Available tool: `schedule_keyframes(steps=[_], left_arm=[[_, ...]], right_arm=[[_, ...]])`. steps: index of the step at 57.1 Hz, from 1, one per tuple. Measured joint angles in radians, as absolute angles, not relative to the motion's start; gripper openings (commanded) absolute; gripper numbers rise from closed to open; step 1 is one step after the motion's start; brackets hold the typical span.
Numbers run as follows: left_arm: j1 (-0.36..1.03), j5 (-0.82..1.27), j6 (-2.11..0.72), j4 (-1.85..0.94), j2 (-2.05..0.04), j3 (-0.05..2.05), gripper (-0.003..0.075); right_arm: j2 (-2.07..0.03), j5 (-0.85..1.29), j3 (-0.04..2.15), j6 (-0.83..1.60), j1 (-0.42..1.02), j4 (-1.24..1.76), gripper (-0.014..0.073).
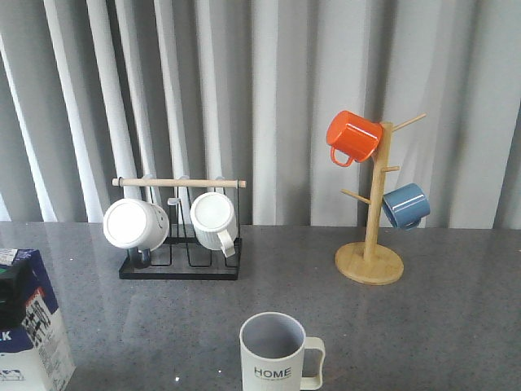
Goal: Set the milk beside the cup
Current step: 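Close the left gripper on the milk carton top and lift it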
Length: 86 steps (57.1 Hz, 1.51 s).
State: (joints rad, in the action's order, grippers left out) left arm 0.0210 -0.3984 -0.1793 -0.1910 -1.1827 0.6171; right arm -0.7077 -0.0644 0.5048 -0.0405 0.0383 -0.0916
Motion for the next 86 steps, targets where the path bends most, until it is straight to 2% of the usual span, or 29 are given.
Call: schedule_keyframes(steps=[50, 71, 78, 86], left_arm=[[0.021, -0.362, -0.222, -0.295, -1.231, 0.618, 0.0699], [0.021, -0.353, -0.212, -0.295, -1.278, 0.618, 0.0675], [0.021, -0.353, -0.206, -0.296, -1.287, 0.618, 0.0602], [0.021, -0.354, -0.214, -0.296, -1.295, 0.618, 0.0389]], right_arm=[[-0.708, -0.064, 0.505, -0.041, 0.038, -0.092, -0.0009], [-0.708, -0.064, 0.505, -0.041, 0.038, -0.092, -0.0008], [-0.708, -0.064, 0.505, -0.041, 0.038, -0.092, -0.0008], [-0.708, -0.064, 0.505, -0.041, 0.038, -0.092, -0.0008]])
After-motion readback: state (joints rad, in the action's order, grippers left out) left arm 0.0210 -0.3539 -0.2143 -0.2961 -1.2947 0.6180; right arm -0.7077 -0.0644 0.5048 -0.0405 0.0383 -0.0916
